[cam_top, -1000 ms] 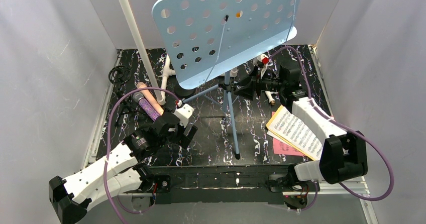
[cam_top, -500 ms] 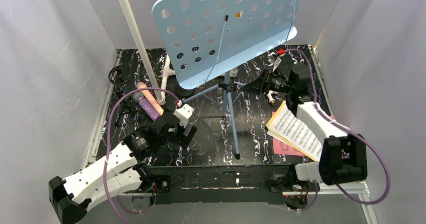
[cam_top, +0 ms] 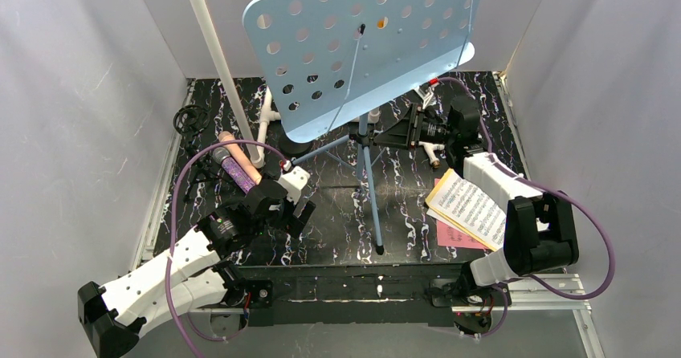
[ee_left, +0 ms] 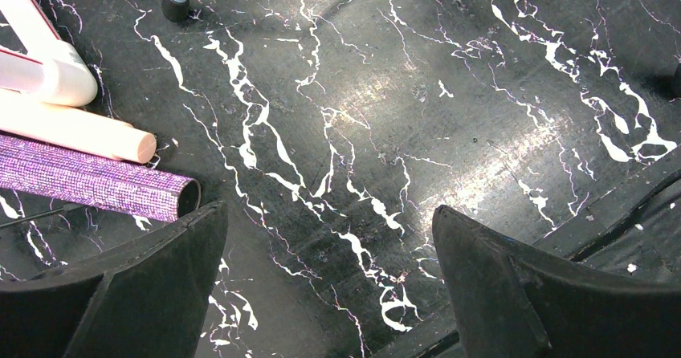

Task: Pack up the instrument practice props
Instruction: Unscrew the knob on the music stand.

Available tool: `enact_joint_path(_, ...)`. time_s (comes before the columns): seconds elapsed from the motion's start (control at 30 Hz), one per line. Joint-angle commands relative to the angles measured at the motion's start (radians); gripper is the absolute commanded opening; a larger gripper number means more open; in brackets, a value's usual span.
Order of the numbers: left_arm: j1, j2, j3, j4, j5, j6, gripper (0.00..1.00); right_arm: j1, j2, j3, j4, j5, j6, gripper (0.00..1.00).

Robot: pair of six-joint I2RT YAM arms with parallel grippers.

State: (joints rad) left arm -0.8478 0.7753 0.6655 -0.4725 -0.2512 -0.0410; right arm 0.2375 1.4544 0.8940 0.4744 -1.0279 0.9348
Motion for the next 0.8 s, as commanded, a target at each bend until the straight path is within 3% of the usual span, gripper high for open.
enact_joint_path(0.0, 0.004, -0.006, 0.019, -0.009, -0.007, 0.006, 0.98, 0.002, -0.003, 0.075, 0.004, 0.006, -0.138, 0.66)
enact_joint_path(0.17, 0.004, -0.008, 0.018, -0.008, -0.005, 0.007, 0.98, 0.005, -0.005, 0.089, -0.002, 0.005, -0.243, 0.52)
enact_joint_path(0.53, 0.004, -0.005, 0.018, -0.007, -0.002, 0.007, 0.98, 0.039, -0.021, 0.092, 0.001, -0.02, -0.401, 0.31)
enact_joint_path(0.7, 0.003, -0.008, 0.018, -0.008, -0.003, 0.006, 0.98, 0.047, -0.04, 0.086, 0.022, -0.062, -0.499, 0.03)
enact_joint_path(0.77, 0.003, -0.008, 0.018, -0.008, -0.003, 0.007, 0.98, 0.048, -0.062, 0.075, 0.007, -0.073, -0.62, 0.01)
